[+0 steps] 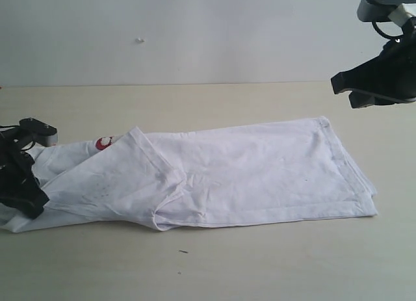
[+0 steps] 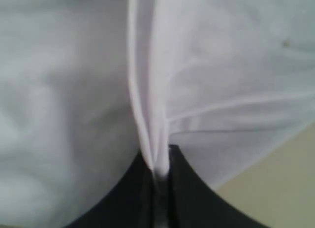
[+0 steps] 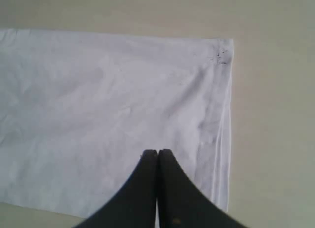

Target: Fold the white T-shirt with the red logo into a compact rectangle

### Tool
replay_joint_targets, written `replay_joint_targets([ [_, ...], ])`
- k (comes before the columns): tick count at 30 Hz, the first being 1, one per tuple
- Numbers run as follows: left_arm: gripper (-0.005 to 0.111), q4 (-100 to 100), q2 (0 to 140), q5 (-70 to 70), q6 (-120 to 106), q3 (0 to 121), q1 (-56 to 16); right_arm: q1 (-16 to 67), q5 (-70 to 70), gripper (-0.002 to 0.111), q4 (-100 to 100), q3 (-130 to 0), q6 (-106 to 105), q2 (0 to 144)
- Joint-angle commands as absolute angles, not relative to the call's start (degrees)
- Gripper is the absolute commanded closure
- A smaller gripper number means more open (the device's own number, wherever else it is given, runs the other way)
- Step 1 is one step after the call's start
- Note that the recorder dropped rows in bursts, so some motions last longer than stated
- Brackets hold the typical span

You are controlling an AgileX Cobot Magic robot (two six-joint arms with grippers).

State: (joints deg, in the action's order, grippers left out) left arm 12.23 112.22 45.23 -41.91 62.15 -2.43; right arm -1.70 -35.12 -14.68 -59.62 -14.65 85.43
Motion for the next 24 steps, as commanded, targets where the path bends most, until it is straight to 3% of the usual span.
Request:
replay_joint_targets([
  [1,0.107,10.7,111.4,48.4,-42.7,62.3,-2.3,-2.0,-35.0,0.108,-15.0,-59.2,-15.2,84.9],
  [20,0.106,10.7,100.9,57.8,-54.3,59.6,-2.3,-2.0,-36.2,0.108,-14.9,-59.2,-15.4,84.9],
  [24,0.081,7.9,100.9,59.3,-55.4,57.9,-2.3,-2.0,-36.3,0.108,-14.9,-59.2,-15.4,84.9],
])
